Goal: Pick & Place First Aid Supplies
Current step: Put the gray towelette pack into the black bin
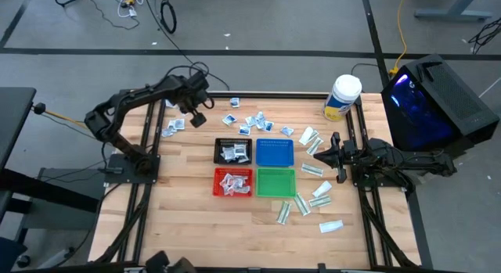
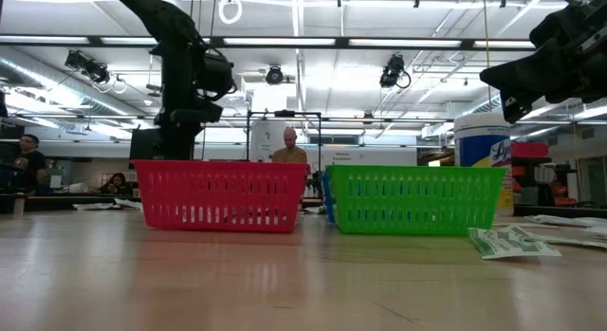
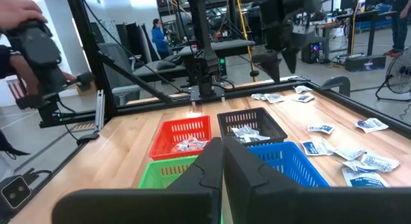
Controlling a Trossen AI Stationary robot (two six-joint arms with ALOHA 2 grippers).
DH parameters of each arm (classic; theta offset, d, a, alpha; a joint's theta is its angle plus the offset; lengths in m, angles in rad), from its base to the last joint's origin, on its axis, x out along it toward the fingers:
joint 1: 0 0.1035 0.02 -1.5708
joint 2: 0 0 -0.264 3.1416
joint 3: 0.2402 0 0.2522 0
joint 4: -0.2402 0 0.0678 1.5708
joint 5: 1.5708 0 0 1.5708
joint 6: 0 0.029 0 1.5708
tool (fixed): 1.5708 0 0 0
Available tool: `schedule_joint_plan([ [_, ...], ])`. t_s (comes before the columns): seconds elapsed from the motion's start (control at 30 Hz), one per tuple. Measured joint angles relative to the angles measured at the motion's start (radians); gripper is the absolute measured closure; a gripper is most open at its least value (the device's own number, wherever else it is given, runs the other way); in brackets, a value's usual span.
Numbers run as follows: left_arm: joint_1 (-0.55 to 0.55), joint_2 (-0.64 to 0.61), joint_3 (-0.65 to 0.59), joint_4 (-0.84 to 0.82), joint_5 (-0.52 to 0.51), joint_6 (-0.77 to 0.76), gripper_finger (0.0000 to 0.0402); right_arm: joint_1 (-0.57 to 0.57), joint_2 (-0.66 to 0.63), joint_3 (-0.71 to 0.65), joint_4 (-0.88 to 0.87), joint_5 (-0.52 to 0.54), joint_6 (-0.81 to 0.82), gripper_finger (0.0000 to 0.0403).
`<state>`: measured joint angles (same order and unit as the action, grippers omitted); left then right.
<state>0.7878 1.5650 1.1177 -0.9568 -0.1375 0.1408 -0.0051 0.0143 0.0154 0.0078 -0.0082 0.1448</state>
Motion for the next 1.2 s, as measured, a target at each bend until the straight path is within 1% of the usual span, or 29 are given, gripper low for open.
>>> schedule_joint_plan([
  [0.07, 0.024, 0.015, 0.0, -0.016, 0.016, 0.0, 0.0019, 0.0, 0.0, 0.0, 0.0, 0.0, 0.0, 0.0385],
  [0.33, 0.107, 0.068, 0.014, -0.037, 0.018, 0.001, 0.0019, 0.0, 0.0, 0.0, 0.0, 0.0, 0.0, 0.0385],
  [0.63, 0.175, 0.179, 0.017, -0.039, 0.019, 0.015, 0.0019, 0.0, 0.0, 0.0, 0.0, 0.0, 0.0, 0.0385],
  [0.77, 0.19, 0.228, 0.067, -0.083, 0.019, 0.036, 0.0019, 0.0, 0.0, 0.0, 0.0, 0.0, 0.0, 0.0385],
  [0.97, 0.213, 0.293, 0.169, -0.077, 0.019, 0.04, 0.0019, 0.0, 0.0, 0.0, 0.0, 0.0, 0.0, 0.0385],
  [1.07, 0.226, 0.336, 0.214, -0.078, 0.019, 0.078, 0.0019, 0.0, 0.0, 0.0, 0.0, 0.0, 0.0, 0.0385],
  [1.2, 0.237, 0.386, 0.239, -0.078, 0.019, 0.112, 0.0019, 0.0, 0.0, 0.0, 0.0, 0.0, 0.0, 0.0385],
])
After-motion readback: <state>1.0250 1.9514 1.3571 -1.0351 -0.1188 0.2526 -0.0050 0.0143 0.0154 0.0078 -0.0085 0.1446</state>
